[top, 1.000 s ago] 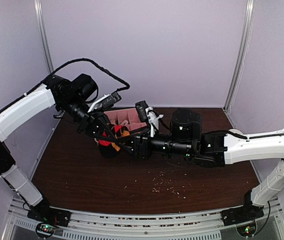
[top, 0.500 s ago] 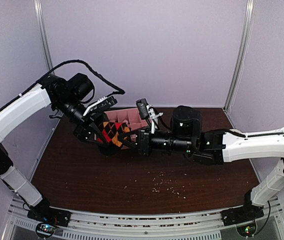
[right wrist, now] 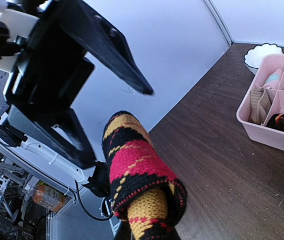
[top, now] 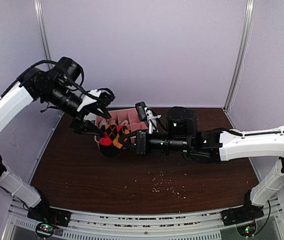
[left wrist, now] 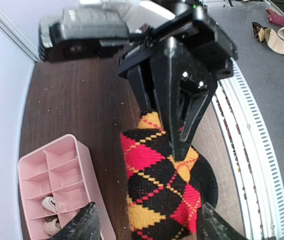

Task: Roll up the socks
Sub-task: Roll the sock.

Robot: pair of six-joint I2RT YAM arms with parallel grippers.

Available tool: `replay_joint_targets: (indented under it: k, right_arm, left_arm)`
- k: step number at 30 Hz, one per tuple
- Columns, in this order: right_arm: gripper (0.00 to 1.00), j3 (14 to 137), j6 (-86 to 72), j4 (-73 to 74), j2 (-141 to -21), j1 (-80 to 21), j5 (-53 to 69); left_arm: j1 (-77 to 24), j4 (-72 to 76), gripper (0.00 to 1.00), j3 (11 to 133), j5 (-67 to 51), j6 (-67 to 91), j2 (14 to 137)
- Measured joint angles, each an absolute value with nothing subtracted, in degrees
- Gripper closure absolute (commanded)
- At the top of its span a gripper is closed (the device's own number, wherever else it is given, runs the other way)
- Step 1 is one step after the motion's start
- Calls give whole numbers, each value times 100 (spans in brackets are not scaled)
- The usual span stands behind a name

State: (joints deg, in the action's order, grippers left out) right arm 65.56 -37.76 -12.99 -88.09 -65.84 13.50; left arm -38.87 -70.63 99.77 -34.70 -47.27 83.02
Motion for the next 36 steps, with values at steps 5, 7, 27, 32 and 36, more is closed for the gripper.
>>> replay_joint_targets:
  k: [5, 7, 27, 32, 36]
  right_arm:
    - [100, 6567, -3811, -1291, -8812, -6584, 1417]
    - [100, 6626, -3868, -1256, -8849, -6584, 1431]
    - [100, 6783, -5983, -1907, -9441, -6333, 2112]
    - [100, 6770, -6650, -2185, -9721, -6298, 2283]
    - [100, 6751, -7065, -2373, -9835, -6250, 2333]
  left_arm:
    - [-3929, -7168, 40, 9810, -3323, -4792, 8597]
    - [-3988, -7116, 41, 9697, -3245, -4829, 8508]
    - [-5017, -5511, 46, 8219, -683, -5527, 7743]
    - [-5177, -5065, 44, 7856, 93, -5612, 7712]
    - [-5251, -4705, 44, 7682, 615, -5662, 7673]
